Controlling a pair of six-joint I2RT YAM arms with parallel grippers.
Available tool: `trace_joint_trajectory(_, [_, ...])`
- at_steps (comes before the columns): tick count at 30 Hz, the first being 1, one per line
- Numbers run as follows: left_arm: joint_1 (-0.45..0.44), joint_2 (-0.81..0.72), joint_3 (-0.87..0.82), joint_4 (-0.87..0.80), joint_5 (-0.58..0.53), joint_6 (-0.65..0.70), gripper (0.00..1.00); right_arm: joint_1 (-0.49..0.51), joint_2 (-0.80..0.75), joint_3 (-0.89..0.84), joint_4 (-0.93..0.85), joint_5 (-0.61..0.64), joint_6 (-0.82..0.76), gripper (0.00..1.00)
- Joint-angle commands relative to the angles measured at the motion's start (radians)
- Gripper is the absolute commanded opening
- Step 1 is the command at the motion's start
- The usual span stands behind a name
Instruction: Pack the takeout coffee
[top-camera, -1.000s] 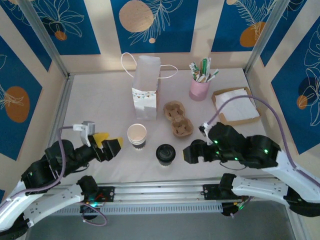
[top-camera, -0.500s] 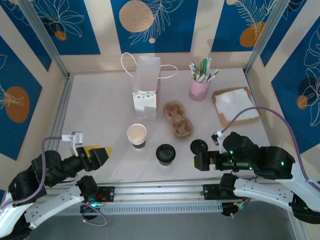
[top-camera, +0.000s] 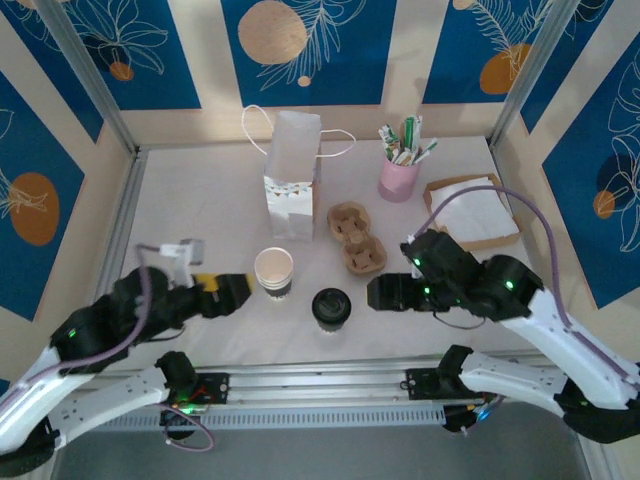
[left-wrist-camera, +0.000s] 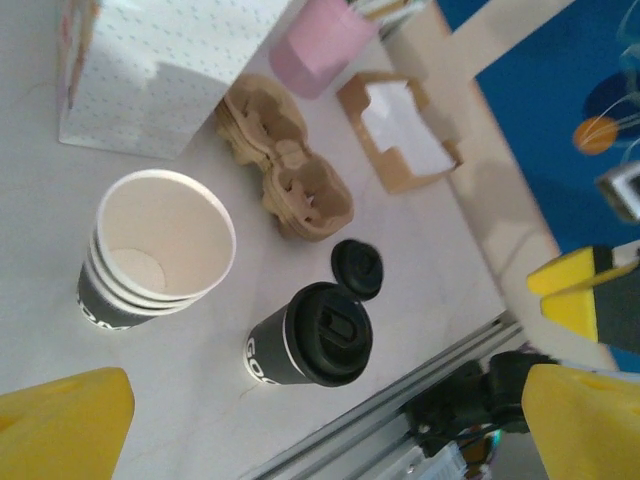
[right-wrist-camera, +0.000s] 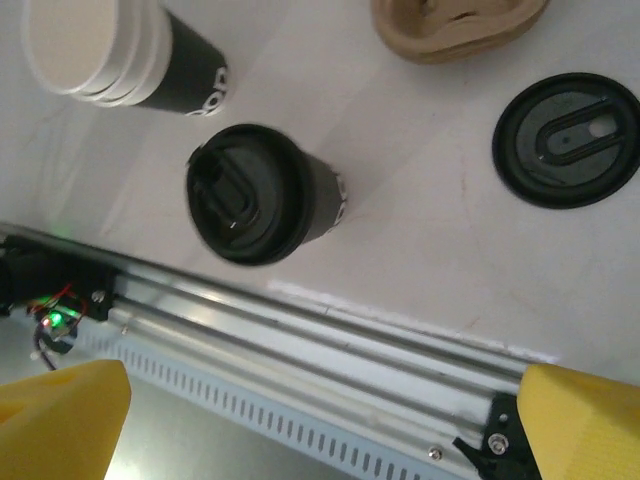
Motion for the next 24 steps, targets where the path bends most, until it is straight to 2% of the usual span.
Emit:
trace_joint_trajectory(1, [0.008,0.164,0.102,0.039,0.047,0.107,1.00,-0.159,0.086,0.024,0.041,-0.190,-0.133,0.99])
trace_joint_trajectory(4, [0.008,0.262,0.159,0.037,0.023,0.169,1.00,-0.263,0.147,0.007,0.108,-0.290,-0.210,0.99])
trace_joint_trajectory(6, [0.009,0.312,0.168,0.045,-0.009,0.197,0.99,-0.292,0.171,-0.016,0.173,-0.285,-0.270,0.99])
trace_joint_trajectory(10, [0.009,0.403,0.162,0.081,-0.054,0.232,0.90,-0.344,0.243,-0.031,0.242,-0.276,-0.325,1.00])
trace_joint_trajectory(13, [0.014,0.466,0.156,0.123,-0.080,0.252,0.84,-0.400,0.324,-0.033,0.304,-0.317,-0.340,0.91])
trace_joint_trajectory(17, [0.040,0.537,0.152,0.178,-0.054,0.302,0.78,-0.389,0.431,0.004,0.348,-0.222,-0.357,0.80])
trace_joint_trajectory(24, [0.121,0.630,0.156,0.209,0.007,0.341,0.61,-0.353,0.658,0.145,0.329,-0.075,-0.420,0.67])
